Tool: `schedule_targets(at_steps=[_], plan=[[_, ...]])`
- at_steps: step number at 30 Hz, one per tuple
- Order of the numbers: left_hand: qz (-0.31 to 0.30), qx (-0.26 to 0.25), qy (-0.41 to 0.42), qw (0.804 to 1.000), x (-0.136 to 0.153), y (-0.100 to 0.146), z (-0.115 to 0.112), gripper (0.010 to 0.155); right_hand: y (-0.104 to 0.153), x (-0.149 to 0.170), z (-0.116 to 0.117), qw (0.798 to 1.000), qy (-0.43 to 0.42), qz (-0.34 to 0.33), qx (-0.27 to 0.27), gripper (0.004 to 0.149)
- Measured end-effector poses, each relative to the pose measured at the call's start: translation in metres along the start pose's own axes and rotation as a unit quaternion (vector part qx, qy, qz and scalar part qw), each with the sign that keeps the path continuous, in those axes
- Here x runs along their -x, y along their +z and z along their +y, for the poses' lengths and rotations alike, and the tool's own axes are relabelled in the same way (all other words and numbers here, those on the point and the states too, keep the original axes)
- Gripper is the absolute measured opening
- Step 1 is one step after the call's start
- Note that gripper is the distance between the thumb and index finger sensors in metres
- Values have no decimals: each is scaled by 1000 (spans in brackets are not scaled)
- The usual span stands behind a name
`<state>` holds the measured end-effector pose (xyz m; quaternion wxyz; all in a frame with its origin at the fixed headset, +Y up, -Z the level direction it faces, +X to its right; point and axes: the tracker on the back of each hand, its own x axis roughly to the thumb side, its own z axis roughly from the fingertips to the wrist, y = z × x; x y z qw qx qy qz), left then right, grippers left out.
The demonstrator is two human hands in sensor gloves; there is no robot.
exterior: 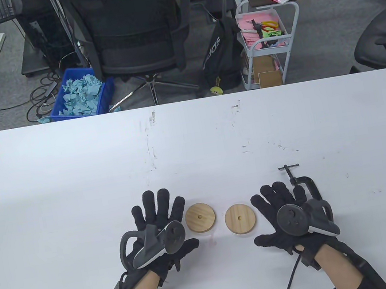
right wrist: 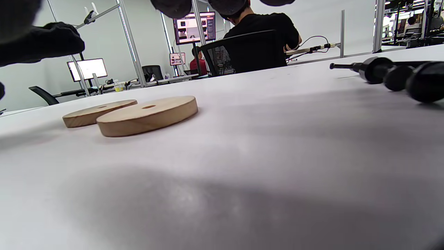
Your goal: Unscrew the clamp open
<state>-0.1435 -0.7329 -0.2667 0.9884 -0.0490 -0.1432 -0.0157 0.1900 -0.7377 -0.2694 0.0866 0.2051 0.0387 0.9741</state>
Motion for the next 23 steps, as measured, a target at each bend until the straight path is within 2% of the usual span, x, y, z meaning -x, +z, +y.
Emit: schedule_targets(at_steps=[11, 23], plan=[[-3, 11, -5, 1000, -1, -1, -1, 115, -1, -5, 4, 1000, 8, -10, -3, 100], [1, 14, -3, 1000, 0, 0, 0, 107, -1, -6, 5, 1000, 11, -10, -6, 99]])
